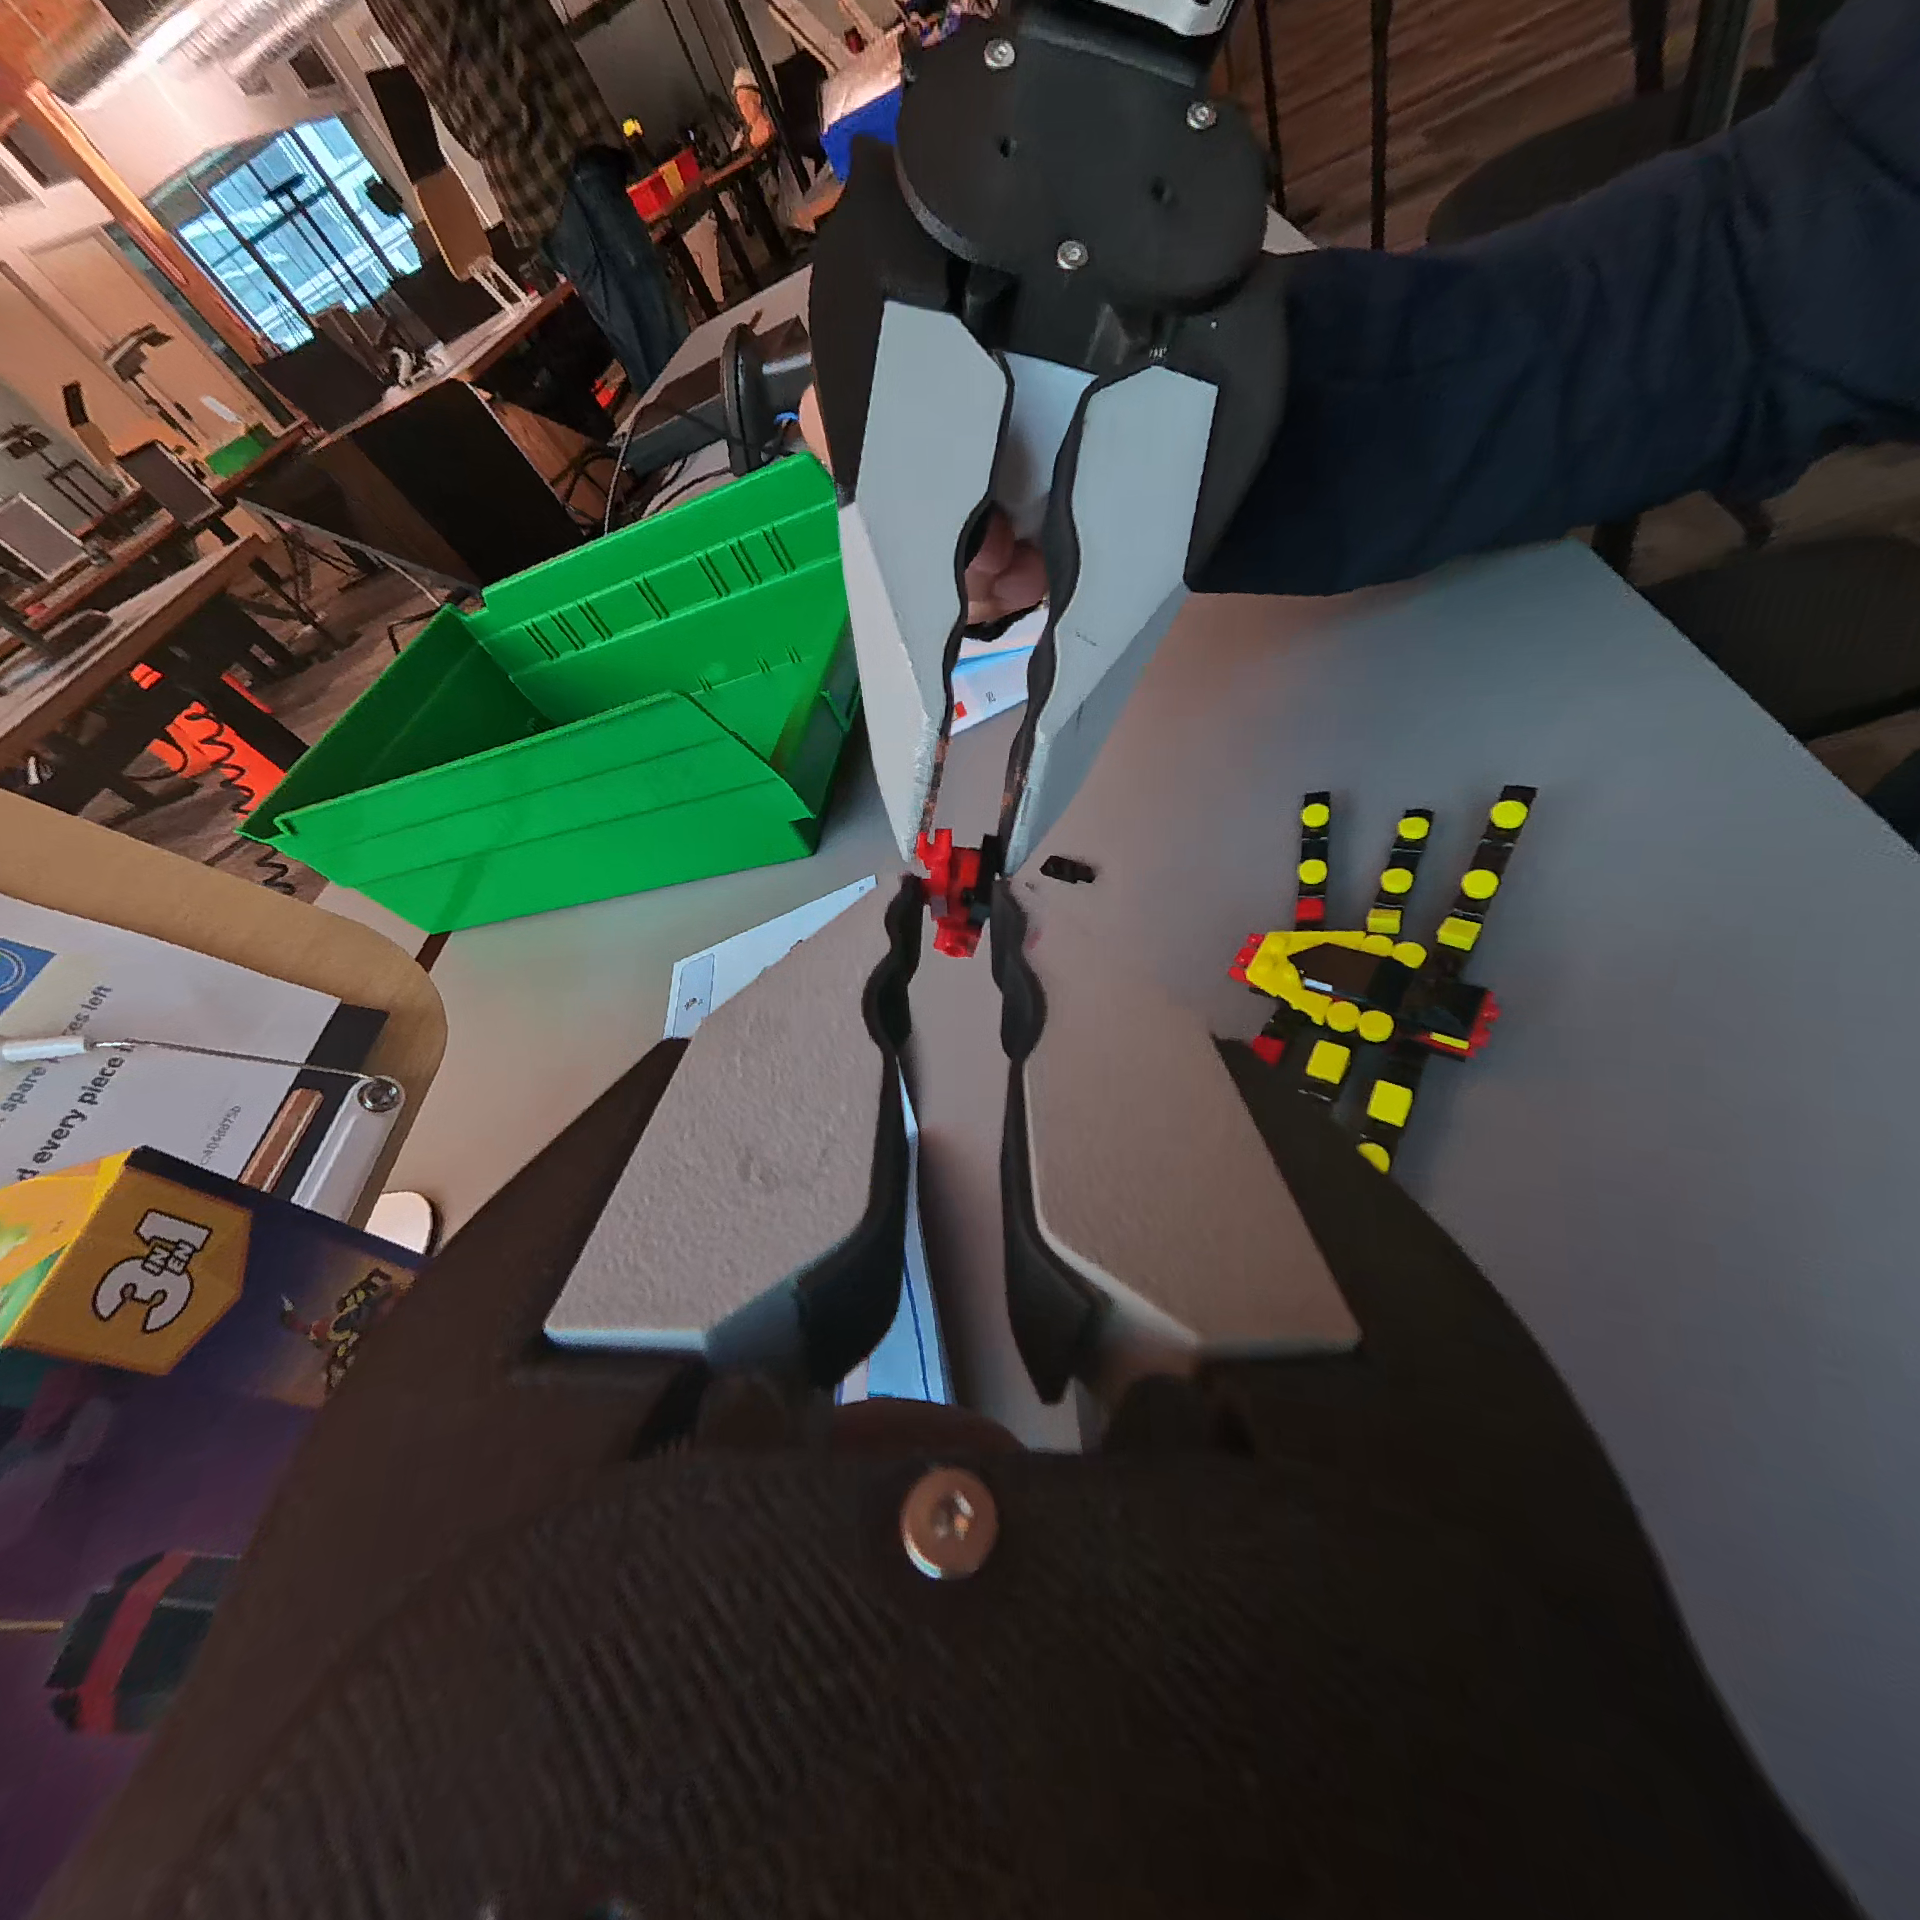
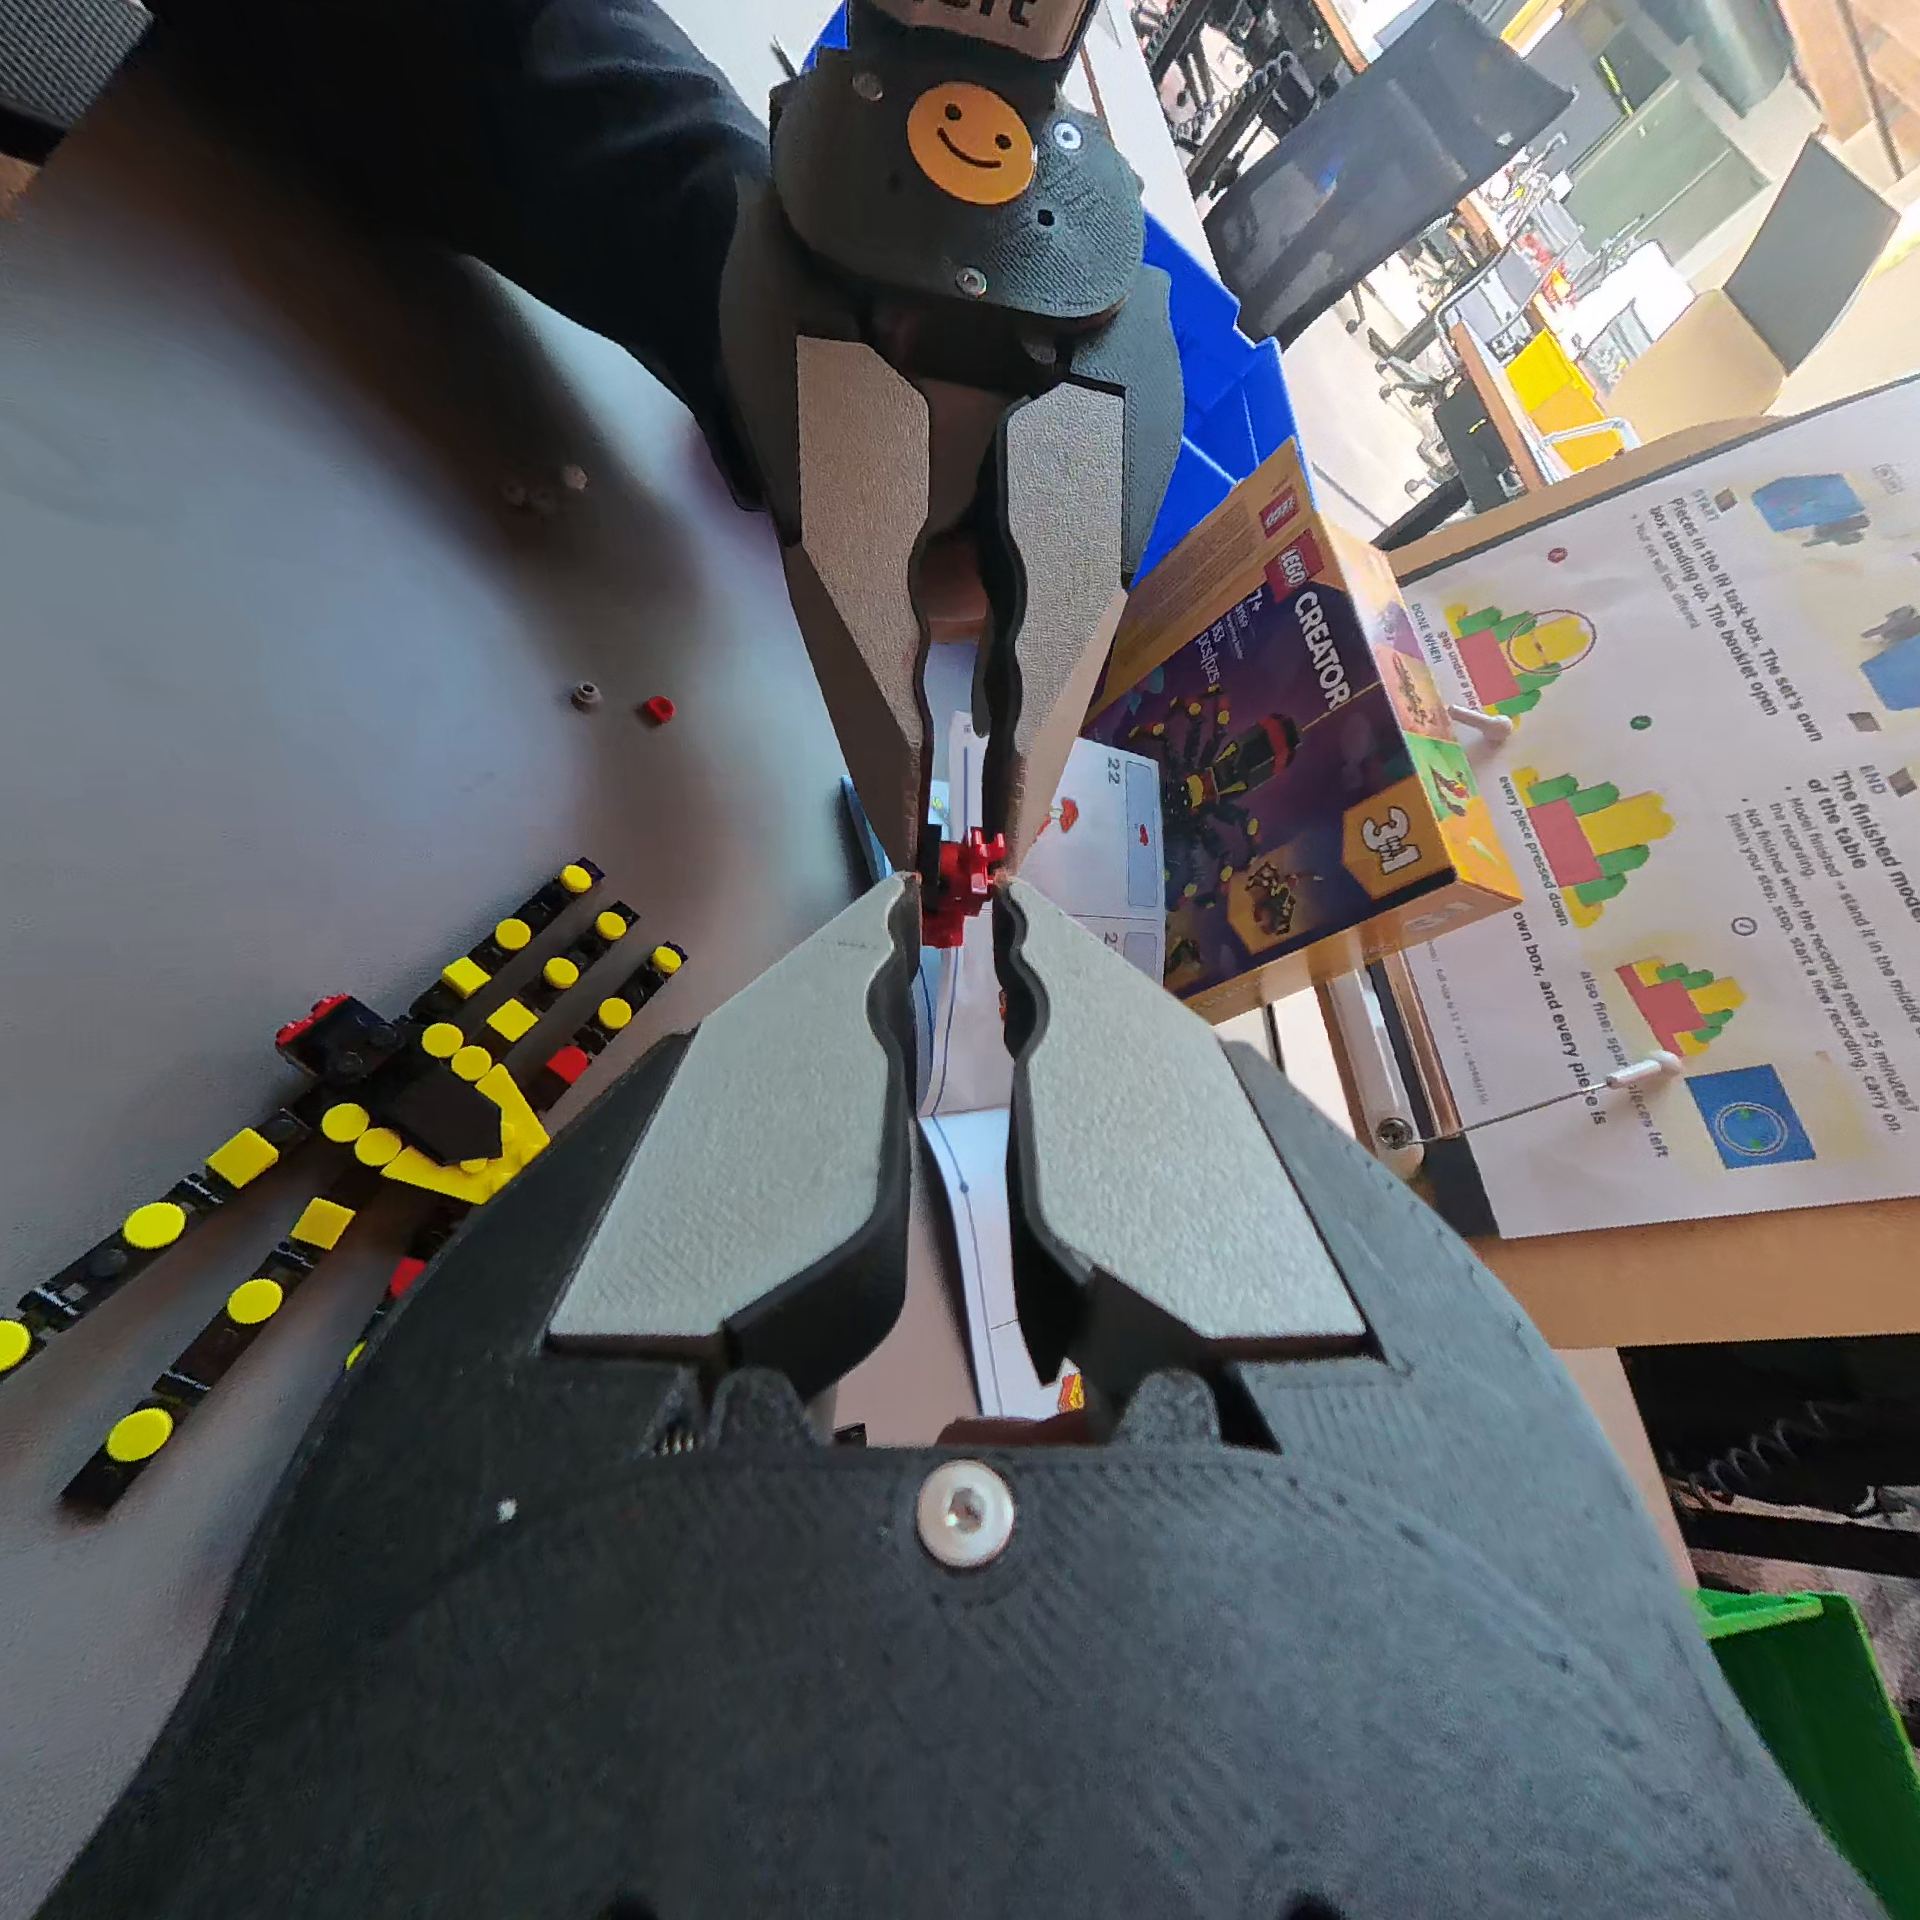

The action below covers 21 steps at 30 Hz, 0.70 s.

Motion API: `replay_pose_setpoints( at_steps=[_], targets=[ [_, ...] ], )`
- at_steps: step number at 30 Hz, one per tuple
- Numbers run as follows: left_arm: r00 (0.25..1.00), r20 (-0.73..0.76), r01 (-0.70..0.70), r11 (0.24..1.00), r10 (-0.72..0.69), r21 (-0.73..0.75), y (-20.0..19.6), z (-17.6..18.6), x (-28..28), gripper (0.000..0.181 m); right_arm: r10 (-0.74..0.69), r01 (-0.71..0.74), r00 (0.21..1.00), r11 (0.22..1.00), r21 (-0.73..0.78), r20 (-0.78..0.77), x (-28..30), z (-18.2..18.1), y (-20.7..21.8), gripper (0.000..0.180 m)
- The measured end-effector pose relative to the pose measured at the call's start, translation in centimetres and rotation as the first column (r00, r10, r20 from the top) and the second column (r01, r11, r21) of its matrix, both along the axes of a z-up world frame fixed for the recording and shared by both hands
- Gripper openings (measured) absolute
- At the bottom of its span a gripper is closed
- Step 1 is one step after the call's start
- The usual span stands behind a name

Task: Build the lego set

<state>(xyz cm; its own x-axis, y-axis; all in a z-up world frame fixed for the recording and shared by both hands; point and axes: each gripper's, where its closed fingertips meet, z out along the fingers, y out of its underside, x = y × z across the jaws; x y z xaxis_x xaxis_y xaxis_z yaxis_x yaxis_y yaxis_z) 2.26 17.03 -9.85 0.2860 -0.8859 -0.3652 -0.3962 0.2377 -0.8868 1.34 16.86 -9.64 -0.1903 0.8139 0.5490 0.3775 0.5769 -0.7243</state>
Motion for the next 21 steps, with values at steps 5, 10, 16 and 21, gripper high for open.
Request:
replay_pose_setpoints(
  at_steps=[5,10,16,21],
  targets=[
    [1.0,-0.008,-0.008,1.0,0.008,0.0,0.3,-0.4,0.1,0.01,-0.005,0.005,1.0,1.0,0.009,-0.005,0.0,-0.3,0.2,0.01],
    [1.0,-0.001,-0.012,1.0,0.012,-0.017,0.5,-0.6,-0.1,0.01,-0.013,0.015,0.999,0.998,0.055,-0.036,-0.1,-0.5,0.4,0.01],
    [1.0,0.003,-0.005,0.999,0.005,-0.032,0.6,-1.3,-0.1,0.01,-0.025,0.028,0.999,0.997,0.071,-0.044,-0.1,-1.0,0.5,0.009],
    [1.0,-0.016,0.002,1.0,-0.002,-0.03,0.4,-1.5,0.1,0.01,-0.015,0.019,0.998,0.998,0.063,-0.062,-0.2,-0.7,0.2,0.008]
  ],
)
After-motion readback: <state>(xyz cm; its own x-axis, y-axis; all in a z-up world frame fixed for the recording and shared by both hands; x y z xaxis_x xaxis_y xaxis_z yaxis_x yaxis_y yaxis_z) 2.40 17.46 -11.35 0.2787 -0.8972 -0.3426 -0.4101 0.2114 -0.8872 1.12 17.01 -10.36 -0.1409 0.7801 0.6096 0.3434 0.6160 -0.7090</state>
